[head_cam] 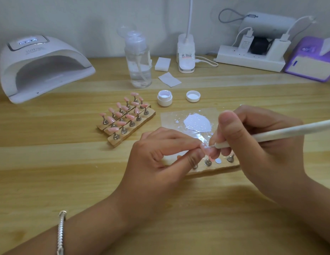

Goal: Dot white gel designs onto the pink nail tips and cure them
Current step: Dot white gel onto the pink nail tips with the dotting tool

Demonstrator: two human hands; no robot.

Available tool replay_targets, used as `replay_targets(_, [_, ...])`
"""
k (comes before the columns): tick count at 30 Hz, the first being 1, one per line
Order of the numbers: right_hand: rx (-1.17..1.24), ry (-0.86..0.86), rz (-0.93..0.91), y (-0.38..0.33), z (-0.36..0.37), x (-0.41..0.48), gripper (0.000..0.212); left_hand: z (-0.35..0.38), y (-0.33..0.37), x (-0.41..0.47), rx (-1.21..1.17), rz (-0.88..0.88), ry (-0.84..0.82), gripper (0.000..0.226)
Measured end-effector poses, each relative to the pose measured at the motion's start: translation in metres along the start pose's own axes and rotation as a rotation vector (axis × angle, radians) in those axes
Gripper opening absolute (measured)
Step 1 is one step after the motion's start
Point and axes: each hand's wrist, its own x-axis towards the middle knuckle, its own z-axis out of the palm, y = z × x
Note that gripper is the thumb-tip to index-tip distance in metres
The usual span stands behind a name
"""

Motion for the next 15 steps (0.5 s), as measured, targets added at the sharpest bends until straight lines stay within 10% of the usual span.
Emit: replay_targets(15, [0.012, -0.017, 0.003, -0.0006, -0.0010, 0.0006, 0.035, 0.0004, 0.0000, -0.0003, -0.008, -0.003, 0.001, 0.009])
